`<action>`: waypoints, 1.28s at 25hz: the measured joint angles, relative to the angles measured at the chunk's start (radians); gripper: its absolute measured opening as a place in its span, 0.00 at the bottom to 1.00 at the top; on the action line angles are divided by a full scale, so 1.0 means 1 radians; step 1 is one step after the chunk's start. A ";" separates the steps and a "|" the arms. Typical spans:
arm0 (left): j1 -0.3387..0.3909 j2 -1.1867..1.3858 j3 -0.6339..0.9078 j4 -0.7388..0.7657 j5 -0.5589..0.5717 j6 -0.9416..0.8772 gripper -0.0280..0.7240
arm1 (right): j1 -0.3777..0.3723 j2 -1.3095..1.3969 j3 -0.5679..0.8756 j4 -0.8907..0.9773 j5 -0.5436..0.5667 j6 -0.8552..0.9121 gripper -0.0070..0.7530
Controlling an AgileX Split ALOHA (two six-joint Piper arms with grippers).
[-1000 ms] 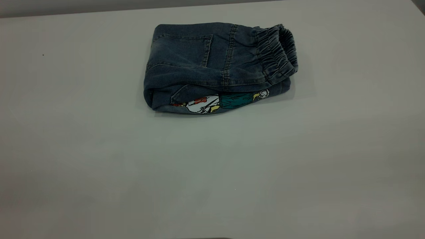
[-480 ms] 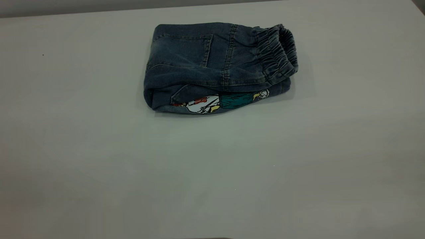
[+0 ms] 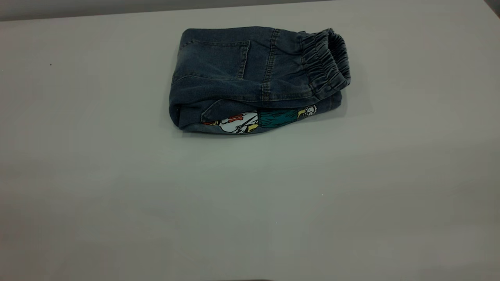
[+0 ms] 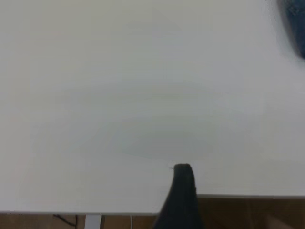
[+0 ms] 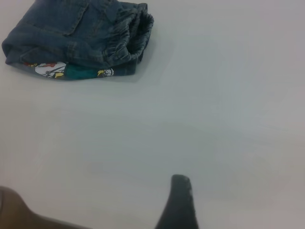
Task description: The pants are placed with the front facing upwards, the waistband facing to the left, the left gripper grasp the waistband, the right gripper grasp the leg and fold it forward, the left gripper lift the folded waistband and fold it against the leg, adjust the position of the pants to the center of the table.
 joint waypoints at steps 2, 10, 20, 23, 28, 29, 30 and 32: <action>0.002 0.000 0.000 0.000 0.000 0.000 0.81 | 0.000 0.000 0.000 0.002 0.000 0.000 0.70; 0.003 0.000 0.000 0.000 0.000 0.000 0.81 | 0.000 0.000 0.000 0.003 0.000 0.000 0.70; 0.003 0.000 0.000 0.000 0.000 0.000 0.81 | 0.000 0.000 0.000 -0.144 -0.006 0.136 0.70; 0.003 0.000 0.000 0.000 0.000 0.000 0.81 | 0.000 0.000 0.000 -0.166 -0.008 0.162 0.70; 0.003 0.000 0.000 0.000 0.000 0.000 0.81 | 0.000 0.000 0.000 -0.166 -0.009 0.165 0.70; 0.003 0.000 0.000 0.000 0.000 0.000 0.81 | 0.000 0.000 0.000 -0.166 -0.009 0.165 0.70; 0.003 0.000 0.000 0.000 0.000 0.000 0.81 | 0.000 0.000 0.000 -0.166 -0.009 0.165 0.70; 0.003 0.000 0.000 0.000 0.000 0.000 0.81 | 0.000 0.000 0.000 -0.166 -0.009 0.165 0.70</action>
